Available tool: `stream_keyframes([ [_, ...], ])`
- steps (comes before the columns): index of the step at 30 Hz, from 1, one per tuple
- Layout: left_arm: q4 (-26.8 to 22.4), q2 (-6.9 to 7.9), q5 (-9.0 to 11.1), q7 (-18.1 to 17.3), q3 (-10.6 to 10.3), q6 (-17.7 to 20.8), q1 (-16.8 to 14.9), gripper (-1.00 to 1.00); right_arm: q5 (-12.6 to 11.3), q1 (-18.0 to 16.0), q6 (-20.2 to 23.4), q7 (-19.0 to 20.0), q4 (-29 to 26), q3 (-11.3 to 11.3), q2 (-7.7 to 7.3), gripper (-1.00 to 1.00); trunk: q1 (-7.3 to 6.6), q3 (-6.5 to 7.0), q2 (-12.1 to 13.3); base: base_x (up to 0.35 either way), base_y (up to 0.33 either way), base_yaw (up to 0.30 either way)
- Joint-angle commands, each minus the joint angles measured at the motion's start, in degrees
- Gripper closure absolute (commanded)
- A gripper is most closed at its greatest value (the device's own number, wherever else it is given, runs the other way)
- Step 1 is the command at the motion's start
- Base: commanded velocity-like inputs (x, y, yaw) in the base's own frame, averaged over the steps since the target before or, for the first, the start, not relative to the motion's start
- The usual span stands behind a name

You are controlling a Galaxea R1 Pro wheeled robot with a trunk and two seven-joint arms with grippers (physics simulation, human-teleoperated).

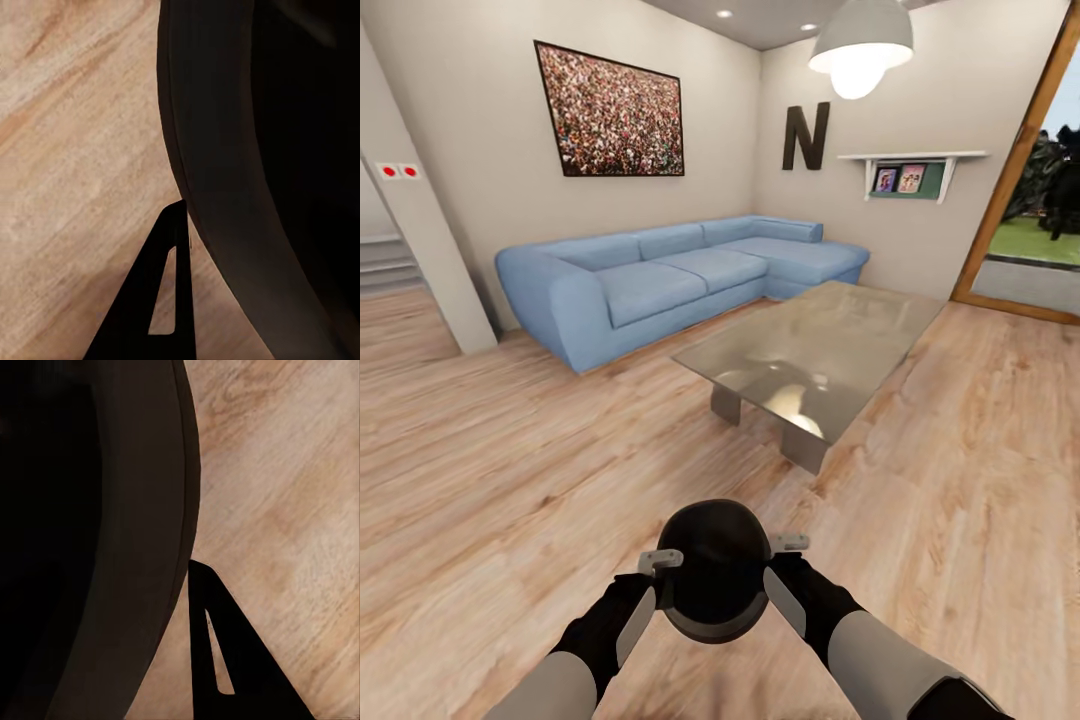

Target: Place each of the two pumpkins and all three candles from the living room inside a cabinet in the living room (use any cabinet), then make sure every cabinet is closed, and position the cauldron so it is next to a table in the living room.

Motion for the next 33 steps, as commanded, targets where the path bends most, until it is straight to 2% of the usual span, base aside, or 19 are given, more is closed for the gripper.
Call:
stream_keyframes([
  [1,0.05,0.00,2.41,-0.20,0.44,-0.08,-0.01,1.00,-0.38,-0.02,-1.47,1.04,-0.20,0.02,0.02,1.00,-0.01,0.01,-0.01,0.016,0.334,-0.279],
  [33,0.05,0.00,2.41,-0.20,0.44,-0.08,-0.03,1.00,-0.39,-0.02,-1.47,1.04,-0.20,0.02,0.02,1.00,-0.01,0.42,-0.01,0.131,0.331,-0.279],
])
